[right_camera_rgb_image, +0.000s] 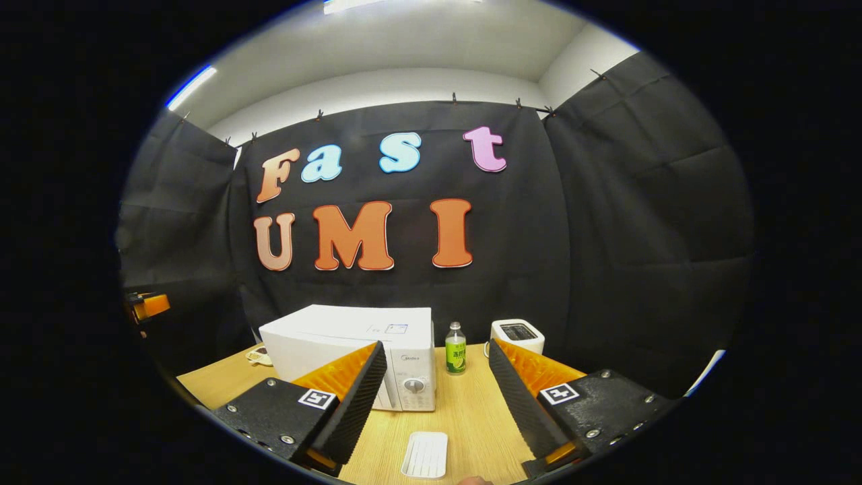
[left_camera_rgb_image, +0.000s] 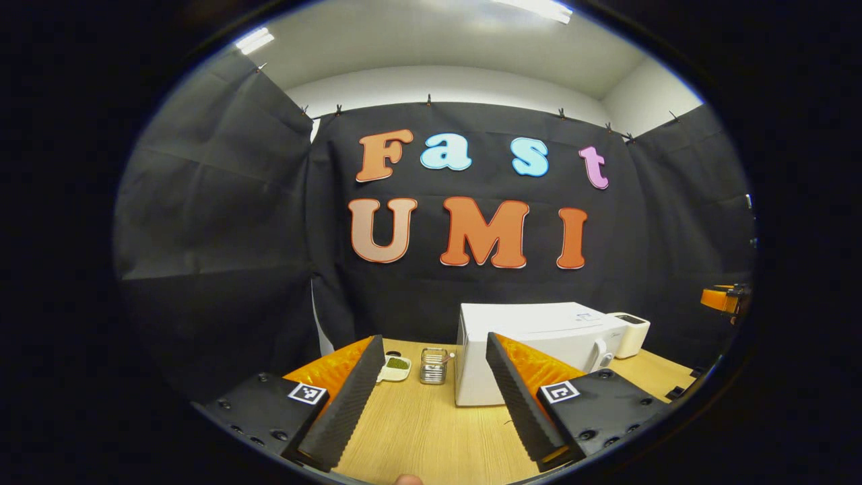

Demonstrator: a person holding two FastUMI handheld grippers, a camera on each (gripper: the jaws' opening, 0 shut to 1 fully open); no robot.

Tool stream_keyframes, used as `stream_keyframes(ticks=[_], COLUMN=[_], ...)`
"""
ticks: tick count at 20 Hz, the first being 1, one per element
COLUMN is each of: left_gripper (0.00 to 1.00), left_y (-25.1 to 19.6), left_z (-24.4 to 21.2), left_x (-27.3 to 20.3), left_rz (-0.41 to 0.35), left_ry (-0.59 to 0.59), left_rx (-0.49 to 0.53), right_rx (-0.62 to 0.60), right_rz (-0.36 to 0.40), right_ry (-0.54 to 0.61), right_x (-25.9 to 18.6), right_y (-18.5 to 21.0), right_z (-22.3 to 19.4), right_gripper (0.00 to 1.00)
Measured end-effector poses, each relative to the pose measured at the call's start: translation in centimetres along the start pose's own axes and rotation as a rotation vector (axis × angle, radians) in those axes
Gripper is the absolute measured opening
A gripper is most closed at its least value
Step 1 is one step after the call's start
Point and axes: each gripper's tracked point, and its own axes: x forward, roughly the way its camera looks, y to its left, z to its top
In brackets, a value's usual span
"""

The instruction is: Open the microwave oven with the left hand, put the food in, and close the microwave oven.

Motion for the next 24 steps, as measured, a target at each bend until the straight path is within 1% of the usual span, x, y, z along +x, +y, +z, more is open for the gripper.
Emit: stream_keyframes(ticks=[1,2,3,4,6,7,8,9,10,12,13,16,17,19,21,22,23,24], left_gripper=[0.99,0.97,0.97,0.99,0.98,0.97,0.97,0.99,0.98,0.96,1.0,1.0,0.97,0.96,0.97,1.0,1.0,0.97], left_y=[0.3,0.7,1.1,1.2,1.0,0.6,0.4,0.7,0.3,-2.4,-2.6,-2.2,-2.5,-2.8,-1.2,-0.2,0.4,1.0], left_z=[0.1,0.3,0.5,0.5,0.0,-0.1,-0.2,-0.6,-0.9,-0.8,-0.8,0.3,0.5,1.3,2.9,3.8,4.3,4.6], left_x=[-0.1,0.0,0.1,0.1,0.0,0.0,0.1,0.1,0.2,0.3,0.2,0.0,-0.3,-0.7,-0.9,-1.2,-1.6,-1.9], left_rz=[0.007,0.02,0.036,0.05,0.065,0.066,0.081,0.116,0.125,0.057,0.043,0.053,0.04,0.01,0.031,0.052,0.07,0.085], left_ry=[-0.01,-0.02,-0.033,-0.042,-0.047,-0.055,-0.063,-0.061,-0.057,-0.07,-0.067,-0.084,-0.078,-0.073,-0.092,-0.109,-0.12,-0.123], left_rx=[0.002,0.003,0.005,0.011,0.026,0.039,0.075,0.102,0.108,0.074,0.065,0.065,0.048,-0.009,0.014,0.038,0.057,0.064], right_rx=[-0.008,-0.015,-0.018,-0.017,-0.009,-0.011,-0.015,-0.022,-0.032,-0.03,-0.025,-0.024,-0.026,-0.019,-0.016,-0.025,-0.034,-0.038], right_rz=[-0.007,-0.012,-0.015,-0.013,0.0,0.009,0.008,0.008,0.008,0.006,0.02,0.02,0.013,0.024,0.029,0.025,0.02,0.019], right_ry=[0.003,0.007,0.015,0.021,0.026,0.02,0.013,0.011,0.01,0.013,0.023,0.021,0.02,0.023,0.026,0.021,0.018,0.017], right_x=[0.2,0.4,0.4,0.3,0.2,0.3,0.5,1.0,1.3,1.6,1.7,1.6,1.7,1.4,1.1,1.0,0.9,0.8], right_y=[-0.2,-0.4,-0.5,-0.6,-0.4,-0.3,-0.4,-0.5,-0.6,-0.8,-0.4,-0.7,-1.0,-0.7,-0.7,-0.9,-1.0,-1.1], right_z=[-0.3,-0.5,-0.8,-1.1,-1.4,-1.4,-1.4,-1.6,-1.8,-2.2,-2.5,-2.4,-2.3,-2.2,-2.1,-2.0,-2.0,-1.9], right_gripper=[0.95,0.94,0.95,0.95,0.95,0.94,0.94,0.95,0.94,0.95,0.94,0.94,0.95,0.95,0.94,0.95,0.95,0.95])
